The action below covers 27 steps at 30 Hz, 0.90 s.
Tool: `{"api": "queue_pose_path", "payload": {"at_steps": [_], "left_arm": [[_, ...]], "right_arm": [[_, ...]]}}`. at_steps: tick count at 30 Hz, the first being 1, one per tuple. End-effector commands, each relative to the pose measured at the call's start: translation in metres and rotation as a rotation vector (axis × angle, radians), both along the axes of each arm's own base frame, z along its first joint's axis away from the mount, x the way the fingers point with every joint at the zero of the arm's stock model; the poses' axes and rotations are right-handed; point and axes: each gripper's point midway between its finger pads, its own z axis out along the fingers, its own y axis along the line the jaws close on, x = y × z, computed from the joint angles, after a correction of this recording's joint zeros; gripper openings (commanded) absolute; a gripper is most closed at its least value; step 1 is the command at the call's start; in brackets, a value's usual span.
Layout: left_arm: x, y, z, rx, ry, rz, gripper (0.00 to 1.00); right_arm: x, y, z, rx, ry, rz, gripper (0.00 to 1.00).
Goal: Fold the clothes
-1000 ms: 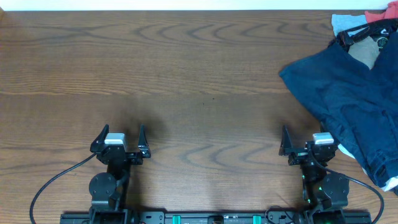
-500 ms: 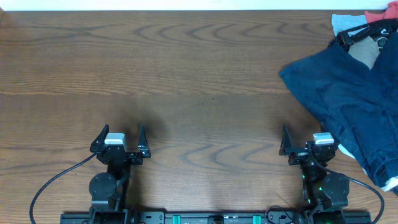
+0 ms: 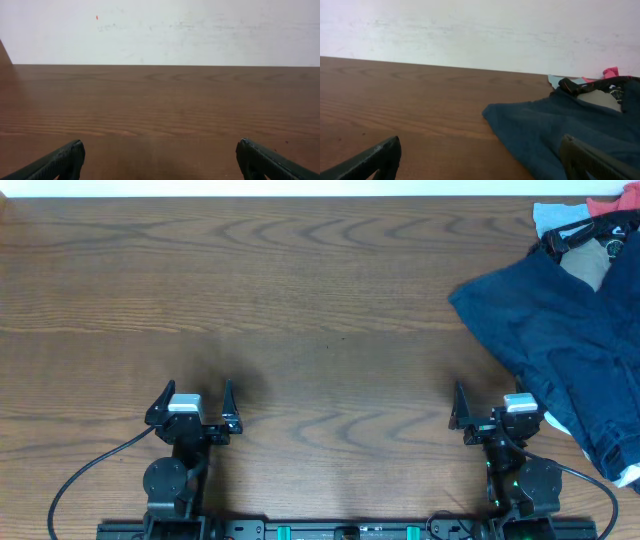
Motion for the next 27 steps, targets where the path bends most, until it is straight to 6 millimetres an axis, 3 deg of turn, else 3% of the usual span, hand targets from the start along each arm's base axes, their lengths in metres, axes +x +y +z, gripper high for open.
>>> {"api": "queue_pose_path", "payload": {"at_steps": [1,7,13,20,27], "left_arm": [[-0.002,-0.001,-0.001,0.012,0.029,-0.008,0.98],[-0.005,-0.001,0.004,-0.049,0.114,0.002,0.98],[-0.005,-0.006,0.018,-0.053,0.249,-0.021,0.98],[0.002,-0.007,0.027,-0.047,0.498,-0.02,0.98],[0.0,-0.013,0.024,-0.059,0.741,-0.046,0.98]], "right_arm": [[-0.001,0.0,0.006,0.024,-0.011,0.001,0.99],[-0.003,0.0,0.024,0.023,-0.008,0.0,0.99],[0.002,0.0,0.034,0.01,0.111,-0.002,0.99],[0.024,0.002,0.049,-0.017,0.355,-0.004,0.99],[0.044,0.004,0.037,-0.074,0.711,-0.003,0.99]]}}
